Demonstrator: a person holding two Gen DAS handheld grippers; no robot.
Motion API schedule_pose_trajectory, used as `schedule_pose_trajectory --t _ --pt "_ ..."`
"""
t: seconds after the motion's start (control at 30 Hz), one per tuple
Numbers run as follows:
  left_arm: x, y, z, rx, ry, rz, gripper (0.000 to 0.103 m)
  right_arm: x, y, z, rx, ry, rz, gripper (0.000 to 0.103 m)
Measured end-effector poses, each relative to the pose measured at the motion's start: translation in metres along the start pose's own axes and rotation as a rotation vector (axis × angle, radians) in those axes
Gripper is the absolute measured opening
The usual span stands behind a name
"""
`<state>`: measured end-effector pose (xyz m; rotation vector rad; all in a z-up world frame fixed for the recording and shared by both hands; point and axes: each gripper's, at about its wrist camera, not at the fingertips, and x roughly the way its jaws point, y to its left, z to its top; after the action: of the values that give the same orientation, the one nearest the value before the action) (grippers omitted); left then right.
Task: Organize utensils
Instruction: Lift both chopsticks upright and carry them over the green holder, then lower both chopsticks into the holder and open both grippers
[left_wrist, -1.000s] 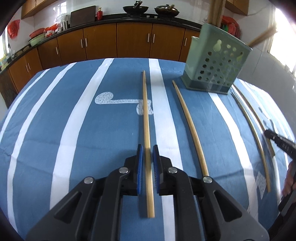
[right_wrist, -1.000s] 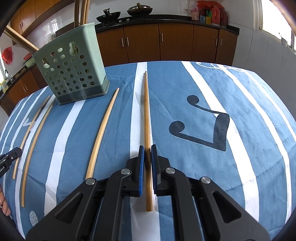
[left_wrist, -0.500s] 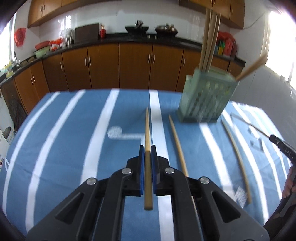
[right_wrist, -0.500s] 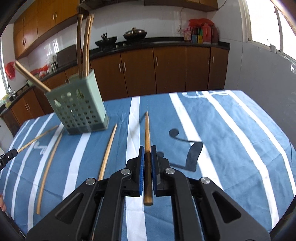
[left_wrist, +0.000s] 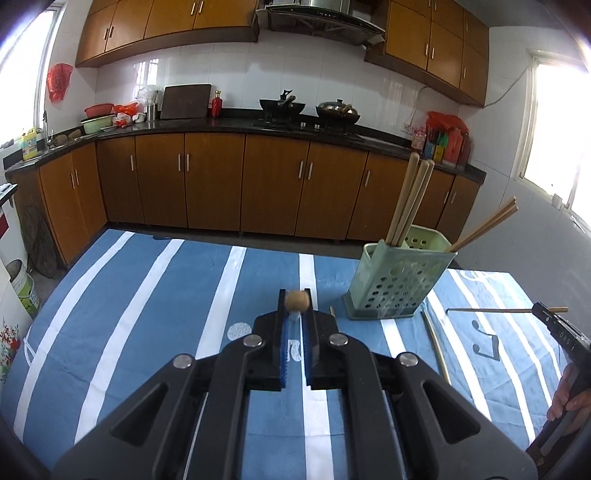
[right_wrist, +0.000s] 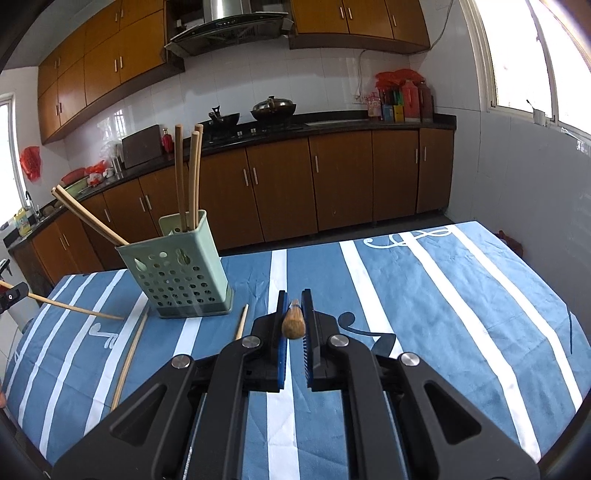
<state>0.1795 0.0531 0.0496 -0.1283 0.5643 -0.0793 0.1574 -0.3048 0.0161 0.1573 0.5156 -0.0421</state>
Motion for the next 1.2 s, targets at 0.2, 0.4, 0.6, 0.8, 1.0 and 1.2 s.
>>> schedule_pose_trajectory --t 0.2,0.4,0.6,0.8,1.0,1.2 --pt "-0.01 0.0 0.01 0.006 -0.018 -0.021 0.008 -0.01 0.007 0.012 -0.012 -0.043 0.013 0.008" --pt "-0.034 -0.011 0.032 0.034 -0.052 -0.09 0.008 -0.031 0.018 0.044 0.009 -0.104 0.092 0.008" --pt "-0.056 -0.035 0.055 0.067 -0.085 -0.179 0.008 -0.058 0.037 0.078 0.02 -0.19 0.204 0.008" --pt "-0.074 -0.072 0.081 0.104 -0.168 -0.24 0.007 -0.069 0.065 0.105 -0.001 -0.303 0.243 0.008" --pt "-0.062 -0.092 0.112 0.092 -0.23 -0.232 0.007 -0.054 0.078 0.13 0.033 -0.393 0.236 0.008" --pt "-0.029 -0.095 0.128 0.064 -0.244 -0.189 0.007 -0.025 0.083 0.144 0.062 -0.411 0.199 0.008"
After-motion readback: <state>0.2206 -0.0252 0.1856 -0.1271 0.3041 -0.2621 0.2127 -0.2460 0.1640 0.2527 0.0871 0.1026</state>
